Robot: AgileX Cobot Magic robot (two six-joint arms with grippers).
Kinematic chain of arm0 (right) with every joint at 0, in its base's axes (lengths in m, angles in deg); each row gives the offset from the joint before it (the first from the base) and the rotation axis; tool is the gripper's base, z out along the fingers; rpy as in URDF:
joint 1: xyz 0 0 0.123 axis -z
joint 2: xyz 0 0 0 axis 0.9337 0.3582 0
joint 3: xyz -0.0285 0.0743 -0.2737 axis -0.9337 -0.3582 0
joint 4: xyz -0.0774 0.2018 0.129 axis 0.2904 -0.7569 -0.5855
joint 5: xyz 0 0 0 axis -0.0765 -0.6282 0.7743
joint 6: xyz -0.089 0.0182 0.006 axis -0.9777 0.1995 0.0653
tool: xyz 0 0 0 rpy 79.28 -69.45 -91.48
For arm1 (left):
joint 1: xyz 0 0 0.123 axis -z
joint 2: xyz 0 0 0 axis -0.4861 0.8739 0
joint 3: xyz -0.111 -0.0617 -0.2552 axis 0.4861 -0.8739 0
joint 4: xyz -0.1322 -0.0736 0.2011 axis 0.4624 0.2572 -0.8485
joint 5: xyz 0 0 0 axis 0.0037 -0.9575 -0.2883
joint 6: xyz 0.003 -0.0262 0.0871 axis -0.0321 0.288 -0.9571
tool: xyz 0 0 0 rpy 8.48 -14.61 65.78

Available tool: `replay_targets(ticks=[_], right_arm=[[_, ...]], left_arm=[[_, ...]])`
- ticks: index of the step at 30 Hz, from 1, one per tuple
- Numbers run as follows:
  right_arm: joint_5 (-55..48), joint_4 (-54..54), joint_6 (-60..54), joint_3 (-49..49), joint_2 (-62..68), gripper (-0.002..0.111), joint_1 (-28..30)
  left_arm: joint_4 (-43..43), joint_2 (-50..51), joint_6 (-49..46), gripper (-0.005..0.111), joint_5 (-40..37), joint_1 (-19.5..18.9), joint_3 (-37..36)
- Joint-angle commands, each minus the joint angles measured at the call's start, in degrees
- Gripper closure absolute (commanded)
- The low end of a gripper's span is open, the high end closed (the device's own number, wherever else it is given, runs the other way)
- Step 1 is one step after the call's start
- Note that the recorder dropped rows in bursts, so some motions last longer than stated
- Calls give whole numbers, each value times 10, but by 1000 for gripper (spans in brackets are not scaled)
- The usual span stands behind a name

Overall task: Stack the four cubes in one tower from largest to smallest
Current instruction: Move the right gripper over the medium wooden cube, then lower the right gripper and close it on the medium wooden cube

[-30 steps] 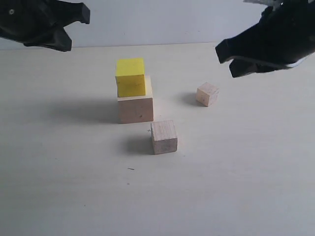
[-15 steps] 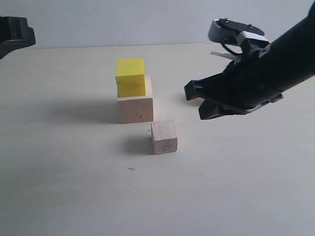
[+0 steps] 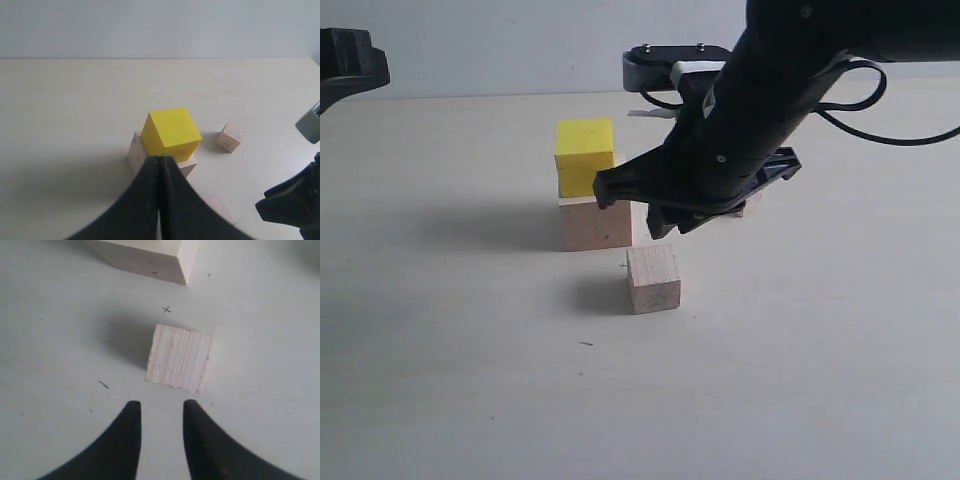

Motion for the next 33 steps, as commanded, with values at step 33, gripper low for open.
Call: replay_targets(ticks=[33], right_arm=[[-78, 102, 166, 121, 129, 42, -11]], left_arm=[[7, -18, -1, 107, -13, 3, -4]])
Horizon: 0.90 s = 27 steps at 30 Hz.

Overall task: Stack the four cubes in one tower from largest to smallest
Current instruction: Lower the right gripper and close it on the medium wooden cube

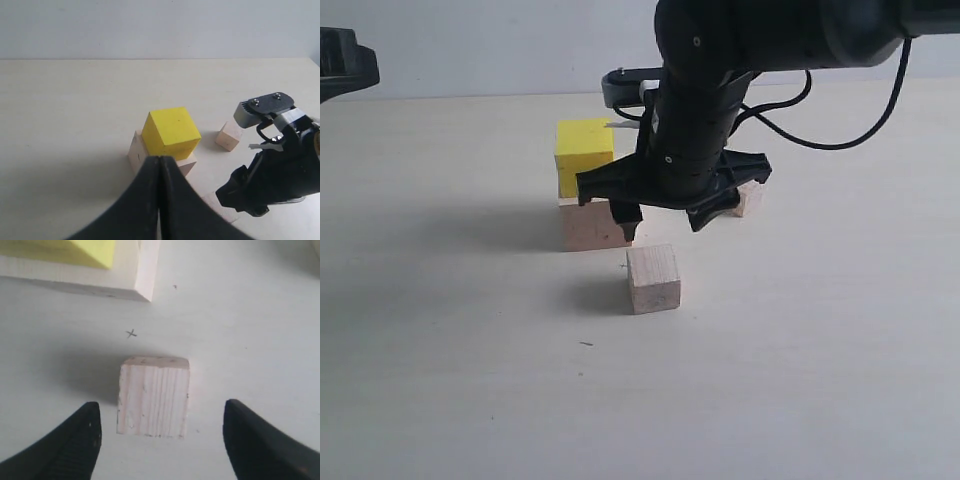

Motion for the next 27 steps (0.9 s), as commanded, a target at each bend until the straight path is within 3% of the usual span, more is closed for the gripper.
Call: replay_targets(ticks=[1, 27], right_arm=[[-11, 0, 13, 5, 9, 42, 0], [23, -39, -3, 5, 74, 42, 0]], left_arm=[[7, -3, 2, 107, 0, 3, -4], [7, -3, 2, 107, -2, 3, -4]])
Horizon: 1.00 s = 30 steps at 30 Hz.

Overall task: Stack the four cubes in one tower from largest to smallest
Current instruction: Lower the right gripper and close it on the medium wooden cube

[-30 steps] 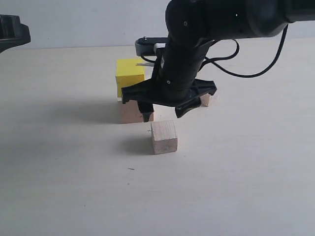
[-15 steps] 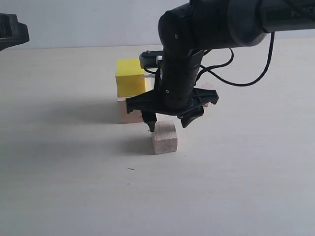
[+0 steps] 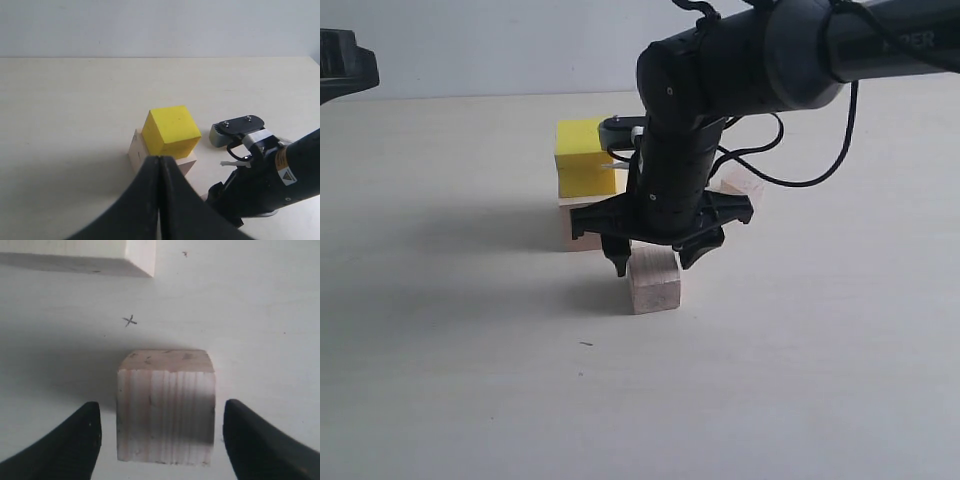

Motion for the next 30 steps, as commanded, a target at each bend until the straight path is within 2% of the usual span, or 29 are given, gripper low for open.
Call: replay_targets(ticks=[1, 11, 19, 26, 30], right_arm=[[7, 0, -6, 3, 11, 42, 0], [33, -25, -5, 3, 23, 44, 0], [7, -16, -6, 3, 23, 77, 0], [-76, 10, -57, 3, -7, 104, 0], [-87, 40, -62, 3, -52, 108, 0]], left_arm=[[4, -3, 2, 107, 2, 3, -4], [4, -3, 2, 107, 2, 3, -4], [4, -3, 2, 107, 2, 3, -4], [4, -3, 2, 107, 2, 3, -4], [4, -3, 2, 107, 2, 3, -4]])
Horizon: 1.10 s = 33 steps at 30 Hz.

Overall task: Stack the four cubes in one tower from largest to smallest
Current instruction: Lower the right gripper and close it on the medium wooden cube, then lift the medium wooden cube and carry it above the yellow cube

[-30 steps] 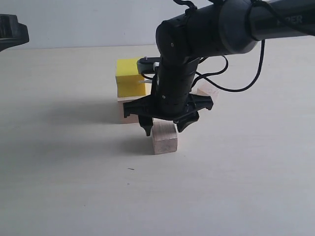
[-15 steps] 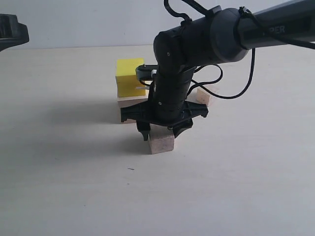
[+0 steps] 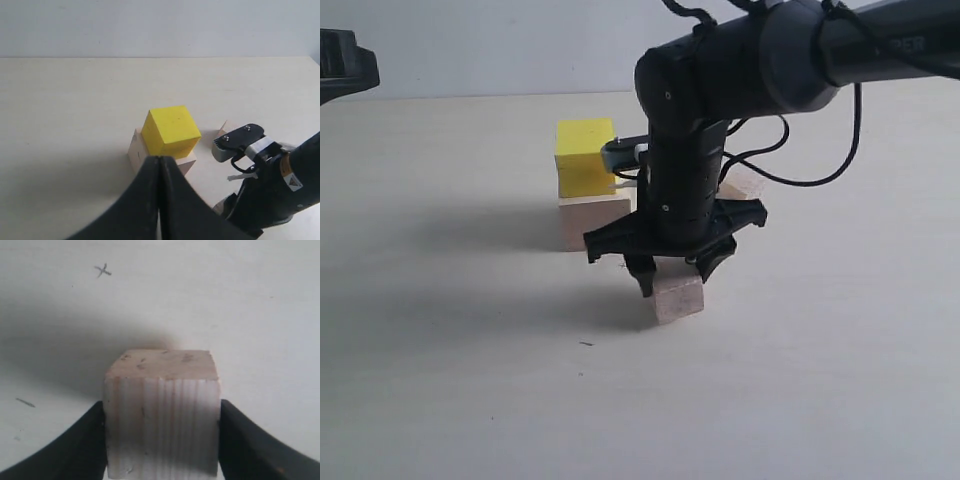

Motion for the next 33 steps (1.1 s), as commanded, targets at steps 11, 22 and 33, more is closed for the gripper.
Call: replay_targets(ticks=[11, 22, 33], right_arm=[[-25, 68, -6, 70, -165, 108, 57], [-126, -4, -18, 284, -74, 108, 60], [-126, -52, -16, 350, -15, 108, 40]], left_arm=[[4, -3, 2, 107, -8, 3, -4], [4, -3, 2, 107, -8, 3, -4], [4, -3, 2, 107, -8, 3, -4]])
